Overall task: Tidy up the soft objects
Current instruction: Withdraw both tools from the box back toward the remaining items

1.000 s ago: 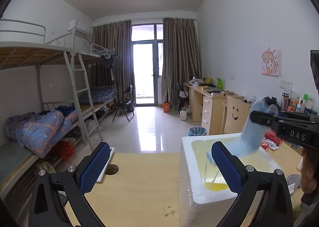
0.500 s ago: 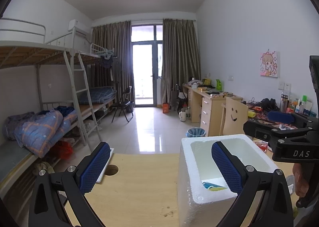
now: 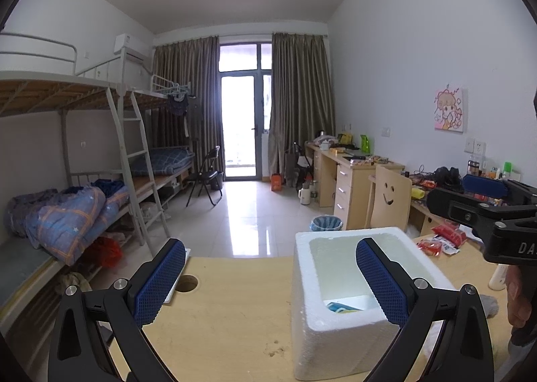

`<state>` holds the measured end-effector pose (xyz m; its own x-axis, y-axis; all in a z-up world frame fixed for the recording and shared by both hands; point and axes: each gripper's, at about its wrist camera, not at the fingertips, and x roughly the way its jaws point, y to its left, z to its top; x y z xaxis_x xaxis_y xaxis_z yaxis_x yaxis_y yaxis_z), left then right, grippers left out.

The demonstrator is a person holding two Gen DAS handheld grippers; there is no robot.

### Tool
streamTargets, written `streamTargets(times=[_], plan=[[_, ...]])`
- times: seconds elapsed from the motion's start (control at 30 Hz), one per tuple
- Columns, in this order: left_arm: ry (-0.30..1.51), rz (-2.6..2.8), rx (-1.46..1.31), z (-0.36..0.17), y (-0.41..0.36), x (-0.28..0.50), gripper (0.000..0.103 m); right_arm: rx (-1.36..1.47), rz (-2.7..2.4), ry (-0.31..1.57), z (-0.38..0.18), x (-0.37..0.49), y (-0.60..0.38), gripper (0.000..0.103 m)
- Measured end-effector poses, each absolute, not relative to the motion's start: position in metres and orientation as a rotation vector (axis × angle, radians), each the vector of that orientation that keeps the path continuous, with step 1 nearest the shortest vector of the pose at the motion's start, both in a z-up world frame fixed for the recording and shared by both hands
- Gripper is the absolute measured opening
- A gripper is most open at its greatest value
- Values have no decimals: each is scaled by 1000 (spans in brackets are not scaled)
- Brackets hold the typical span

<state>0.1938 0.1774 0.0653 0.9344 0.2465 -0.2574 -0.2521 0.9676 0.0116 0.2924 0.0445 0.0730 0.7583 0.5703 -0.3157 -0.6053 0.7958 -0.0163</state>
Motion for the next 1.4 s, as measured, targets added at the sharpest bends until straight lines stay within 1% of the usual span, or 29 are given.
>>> streamTargets(times=[0.13,0.47,0.87,1.13,1.4], plan=[[246,249,-23,74,165,179,102,-108,642,277,81,276,30,98],[222,229,2,88,130,143,102,-65,625,238,85,241,-10,103],[186,193,12,91,93,103,102,-62,603,195,81,206,-45,103],[158,170,8,79,78,83,102,-52,572,163,63,190,-59,103],[113,166,-3,49,64,60,102,-40,537,207,24,188,-72,103]])
